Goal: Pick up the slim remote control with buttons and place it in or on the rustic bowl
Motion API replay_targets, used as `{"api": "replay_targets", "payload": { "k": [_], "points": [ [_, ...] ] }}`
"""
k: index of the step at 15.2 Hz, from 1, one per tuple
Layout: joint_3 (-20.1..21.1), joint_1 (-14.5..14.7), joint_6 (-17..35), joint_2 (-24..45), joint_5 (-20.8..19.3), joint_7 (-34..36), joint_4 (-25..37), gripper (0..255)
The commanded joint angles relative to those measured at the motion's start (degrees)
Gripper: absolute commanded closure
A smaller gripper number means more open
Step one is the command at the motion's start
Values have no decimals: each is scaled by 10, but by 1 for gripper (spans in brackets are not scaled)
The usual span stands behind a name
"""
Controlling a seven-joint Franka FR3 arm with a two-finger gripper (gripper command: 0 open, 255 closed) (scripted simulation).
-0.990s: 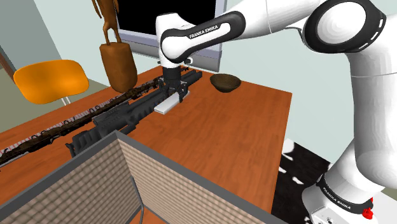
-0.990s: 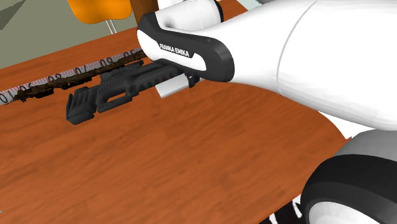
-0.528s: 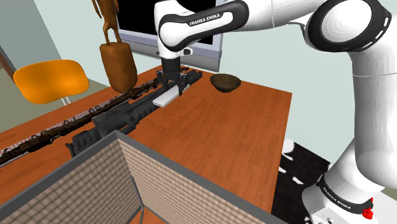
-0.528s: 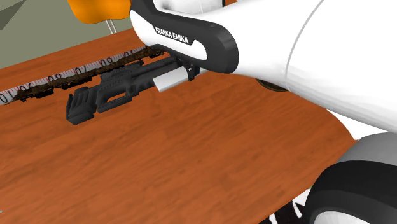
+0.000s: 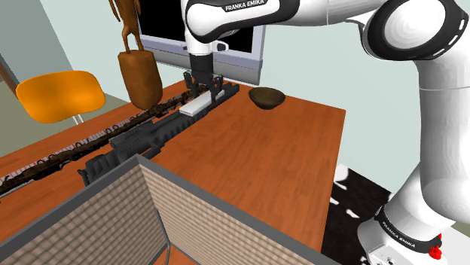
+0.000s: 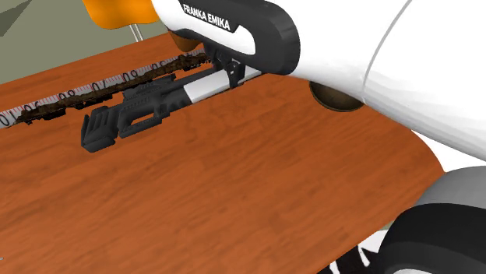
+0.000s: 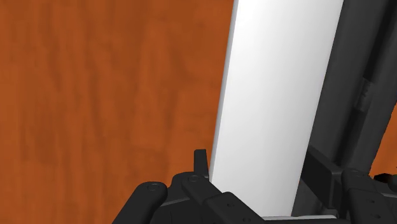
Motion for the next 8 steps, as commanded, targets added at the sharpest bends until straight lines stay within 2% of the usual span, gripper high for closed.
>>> {"api": "replay_targets", "payload": {
  "k": [1, 3, 8],
  "points": [
    [1, 2, -15, -2, 1, 0, 13, 255],
    [1, 3, -29, -1, 1, -1, 28, 255],
    [-9, -54, -3, -50, 19, -59, -43, 255]
  ]
}}
